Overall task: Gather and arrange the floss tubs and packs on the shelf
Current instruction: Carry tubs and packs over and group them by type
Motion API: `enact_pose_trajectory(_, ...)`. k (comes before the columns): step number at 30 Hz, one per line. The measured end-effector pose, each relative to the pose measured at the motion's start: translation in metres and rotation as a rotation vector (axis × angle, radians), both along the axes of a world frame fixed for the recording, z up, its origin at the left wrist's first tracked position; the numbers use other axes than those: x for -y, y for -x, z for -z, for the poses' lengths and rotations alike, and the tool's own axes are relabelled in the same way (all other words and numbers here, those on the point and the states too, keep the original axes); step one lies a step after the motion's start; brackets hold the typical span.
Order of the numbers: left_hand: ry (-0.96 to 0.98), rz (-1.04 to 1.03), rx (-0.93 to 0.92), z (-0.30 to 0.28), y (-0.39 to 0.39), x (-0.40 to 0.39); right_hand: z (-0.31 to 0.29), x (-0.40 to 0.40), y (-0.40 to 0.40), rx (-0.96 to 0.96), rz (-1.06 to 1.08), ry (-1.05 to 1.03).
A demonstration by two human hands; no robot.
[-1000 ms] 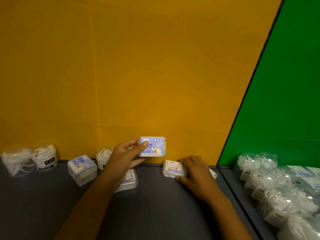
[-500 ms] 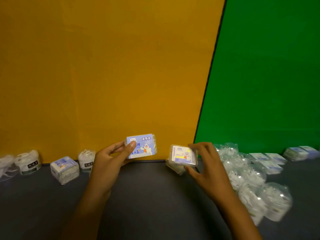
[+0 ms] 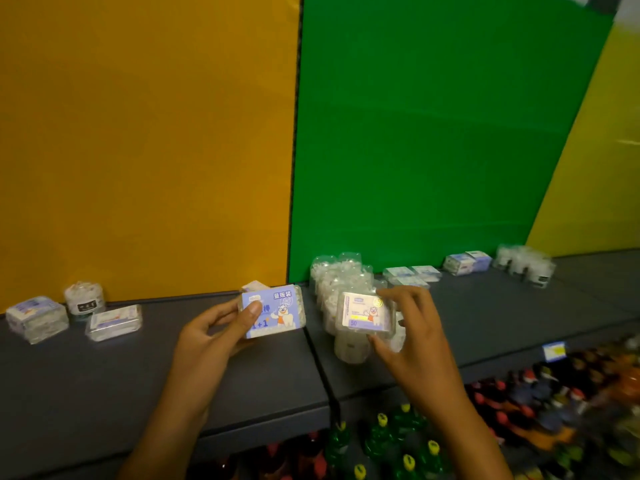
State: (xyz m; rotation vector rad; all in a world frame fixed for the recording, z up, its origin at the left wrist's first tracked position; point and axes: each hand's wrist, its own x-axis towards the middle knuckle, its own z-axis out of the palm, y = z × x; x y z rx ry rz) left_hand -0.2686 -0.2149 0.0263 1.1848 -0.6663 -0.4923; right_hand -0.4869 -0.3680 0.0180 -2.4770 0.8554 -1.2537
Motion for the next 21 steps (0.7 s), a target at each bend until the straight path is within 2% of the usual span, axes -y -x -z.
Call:
enact_pose_trajectory(10,-0.012,0.145,0.017,0.005,0.11,0.026,0.011,0.006,0.129,-0.03,0.115,0.028)
enact_pose_trajectory(21,-0.005,0.179,0.102,-0.009,0.165,0.102,0.007,0.061,0.187,-0.02,0.204,0.045)
